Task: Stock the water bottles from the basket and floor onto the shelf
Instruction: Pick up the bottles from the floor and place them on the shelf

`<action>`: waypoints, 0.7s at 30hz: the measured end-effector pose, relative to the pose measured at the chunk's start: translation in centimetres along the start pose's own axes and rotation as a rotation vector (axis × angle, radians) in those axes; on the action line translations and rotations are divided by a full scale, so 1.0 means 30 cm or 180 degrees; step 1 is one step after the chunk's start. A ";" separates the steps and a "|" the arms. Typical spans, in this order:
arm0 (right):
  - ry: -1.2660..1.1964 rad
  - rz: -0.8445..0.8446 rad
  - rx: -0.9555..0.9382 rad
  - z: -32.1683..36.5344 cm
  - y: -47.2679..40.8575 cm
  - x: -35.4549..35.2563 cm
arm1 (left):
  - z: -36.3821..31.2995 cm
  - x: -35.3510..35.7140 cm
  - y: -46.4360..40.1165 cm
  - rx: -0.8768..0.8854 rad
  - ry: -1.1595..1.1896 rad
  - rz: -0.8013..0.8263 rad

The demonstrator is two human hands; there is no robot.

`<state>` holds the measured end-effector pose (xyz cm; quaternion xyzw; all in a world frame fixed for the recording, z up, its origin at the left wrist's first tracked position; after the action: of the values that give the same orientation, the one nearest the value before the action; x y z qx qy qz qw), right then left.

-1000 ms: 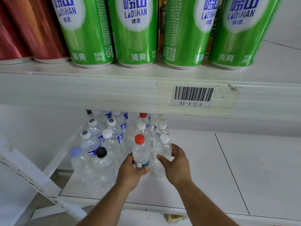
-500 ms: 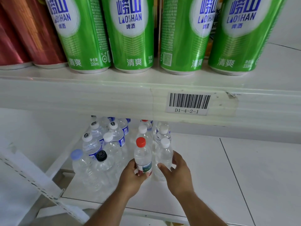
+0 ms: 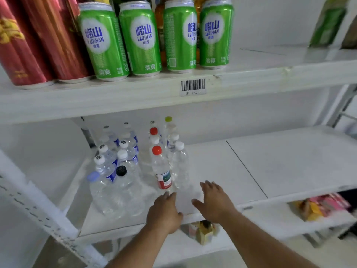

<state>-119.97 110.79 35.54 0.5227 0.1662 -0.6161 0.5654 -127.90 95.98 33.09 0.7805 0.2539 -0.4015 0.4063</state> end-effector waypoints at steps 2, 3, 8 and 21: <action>0.0238 0.0031 0.0149 -0.043 0.079 0.036 | -0.054 0.018 0.041 0.0210 -0.0217 0.0139; 0.0293 0.0039 0.0224 -0.068 0.123 0.044 | -0.082 0.037 0.059 0.0309 -0.0283 0.0230; 0.0177 -0.0204 0.0585 -0.220 0.355 0.058 | -0.252 0.155 0.140 0.0892 -0.0535 0.0374; -0.0557 0.0087 0.1779 -0.834 0.857 0.288 | -0.767 0.691 0.308 0.1518 -0.1110 0.1278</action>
<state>-84.59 118.32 28.31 0.6052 -0.0664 -0.6731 0.4199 -100.17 111.73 27.79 0.8075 -0.0784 -0.4888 0.3207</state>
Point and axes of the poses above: each hand's wrist, its own y-axis away from the middle knuckle, its own x-axis out of the palm, z = x × y, the point moved 4 cm from there along -y, towards the middle knuckle, and after that the axes turned 13 degrees about z, right-handed, at the moved point
